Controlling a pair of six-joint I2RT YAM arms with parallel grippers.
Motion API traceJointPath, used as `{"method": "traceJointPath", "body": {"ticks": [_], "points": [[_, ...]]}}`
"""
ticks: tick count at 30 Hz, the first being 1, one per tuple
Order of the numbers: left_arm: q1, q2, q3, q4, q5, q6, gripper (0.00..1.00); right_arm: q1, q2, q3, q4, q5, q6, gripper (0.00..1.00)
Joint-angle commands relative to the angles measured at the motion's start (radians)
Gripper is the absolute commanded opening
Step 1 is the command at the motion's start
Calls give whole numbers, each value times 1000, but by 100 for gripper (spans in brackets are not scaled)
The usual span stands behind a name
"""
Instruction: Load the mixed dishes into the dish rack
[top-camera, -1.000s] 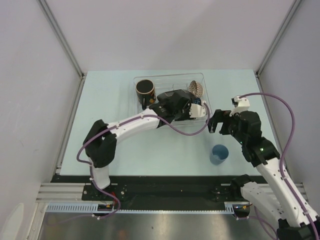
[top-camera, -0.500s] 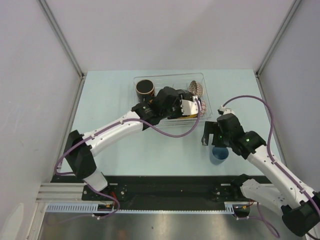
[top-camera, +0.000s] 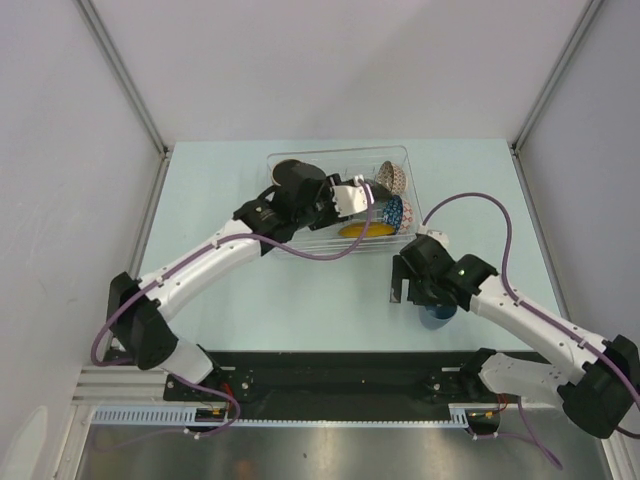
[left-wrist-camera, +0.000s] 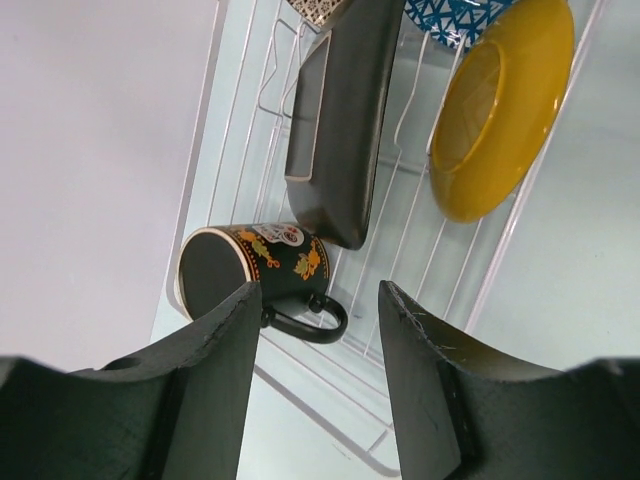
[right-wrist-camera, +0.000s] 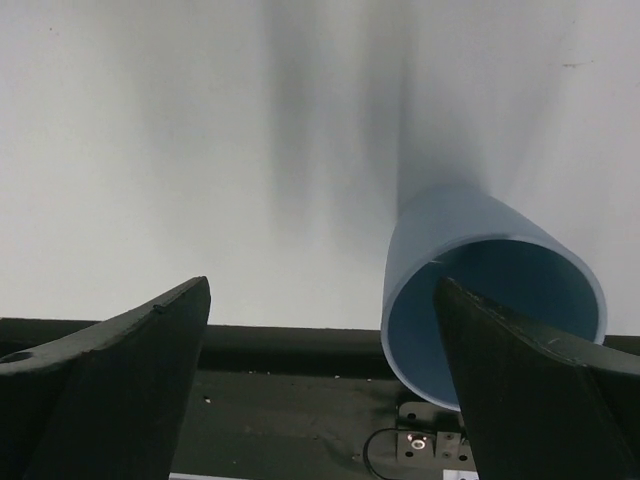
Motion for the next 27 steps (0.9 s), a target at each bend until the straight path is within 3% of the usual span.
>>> {"method": "traceJointPath", "body": {"ticks": [1, 7, 10, 11, 13, 15, 16, 19, 23, 27], "points": [[6, -96, -48, 14, 24, -17, 54, 1, 40, -7, 38, 54, 67, 99], [117, -160, -82, -44, 83, -164, 54, 20, 157, -33, 81, 53, 44, 100], [190, -240, -161, -82, 115, -223, 54, 49, 210, -47, 127, 57, 12, 95], [225, -261, -183, -84, 113, -229, 54, 58, 233, -53, 155, 47, -10, 86], [249, -298, -213, -119, 106, -238, 53, 61, 293, -52, 170, 44, -28, 78], [273, -344, -221, -140, 98, -244, 53, 60, 310, -53, 196, 42, -48, 51], [279, -358, -229, -151, 93, -246, 53, 61, 315, -53, 201, 42, -54, 27], [287, -401, -243, -151, 93, -240, 53, 61, 294, -50, 222, 56, -70, 0], [287, -403, -224, -144, 95, -252, 53, 67, 234, 2, 198, 62, -108, 0], [292, -358, -125, -154, 93, -285, 50, 37, 120, 190, 216, -14, -203, 0]]}}
